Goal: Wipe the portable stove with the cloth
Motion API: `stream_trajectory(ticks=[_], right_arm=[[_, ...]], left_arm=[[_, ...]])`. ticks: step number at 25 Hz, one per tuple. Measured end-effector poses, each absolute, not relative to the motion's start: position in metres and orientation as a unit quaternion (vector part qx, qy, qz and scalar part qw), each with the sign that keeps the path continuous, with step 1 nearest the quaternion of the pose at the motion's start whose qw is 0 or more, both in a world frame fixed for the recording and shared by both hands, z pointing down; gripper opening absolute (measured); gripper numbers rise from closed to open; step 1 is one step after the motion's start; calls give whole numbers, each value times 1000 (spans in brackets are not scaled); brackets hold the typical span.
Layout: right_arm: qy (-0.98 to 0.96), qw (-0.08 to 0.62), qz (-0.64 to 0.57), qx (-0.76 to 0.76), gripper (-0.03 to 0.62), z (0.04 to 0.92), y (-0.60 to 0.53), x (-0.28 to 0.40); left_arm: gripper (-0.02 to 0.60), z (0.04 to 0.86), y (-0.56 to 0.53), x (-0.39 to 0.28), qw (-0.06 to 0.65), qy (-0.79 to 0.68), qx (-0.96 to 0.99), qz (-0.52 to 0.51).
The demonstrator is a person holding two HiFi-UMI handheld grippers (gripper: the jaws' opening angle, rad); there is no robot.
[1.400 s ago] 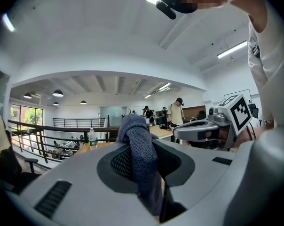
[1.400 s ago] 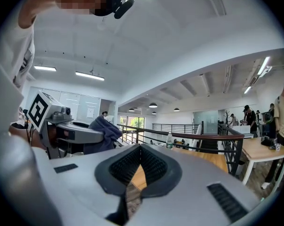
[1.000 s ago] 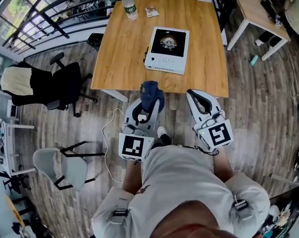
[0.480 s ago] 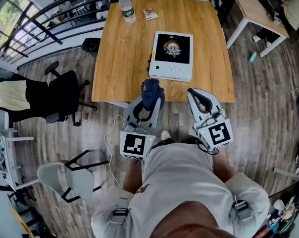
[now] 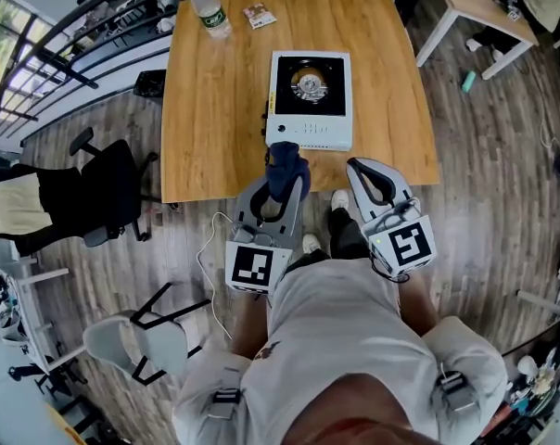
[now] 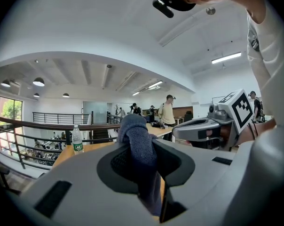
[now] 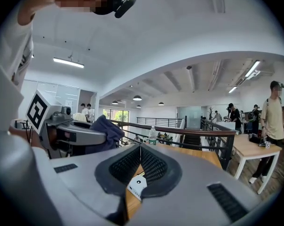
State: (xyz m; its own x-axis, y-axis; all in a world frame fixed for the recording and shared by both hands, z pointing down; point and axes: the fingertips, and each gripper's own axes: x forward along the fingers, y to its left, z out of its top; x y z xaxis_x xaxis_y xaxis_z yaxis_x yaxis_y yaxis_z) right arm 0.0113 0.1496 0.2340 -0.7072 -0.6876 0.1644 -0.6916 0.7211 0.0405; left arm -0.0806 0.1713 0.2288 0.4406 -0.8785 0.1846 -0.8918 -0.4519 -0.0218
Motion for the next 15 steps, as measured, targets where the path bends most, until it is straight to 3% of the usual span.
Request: stream_trajectory(ticks=[15], right_arm=[[-941, 100, 40, 320, 20, 263, 28, 30]], left_arm=[[98, 261, 61, -47, 73, -539, 832, 111]])
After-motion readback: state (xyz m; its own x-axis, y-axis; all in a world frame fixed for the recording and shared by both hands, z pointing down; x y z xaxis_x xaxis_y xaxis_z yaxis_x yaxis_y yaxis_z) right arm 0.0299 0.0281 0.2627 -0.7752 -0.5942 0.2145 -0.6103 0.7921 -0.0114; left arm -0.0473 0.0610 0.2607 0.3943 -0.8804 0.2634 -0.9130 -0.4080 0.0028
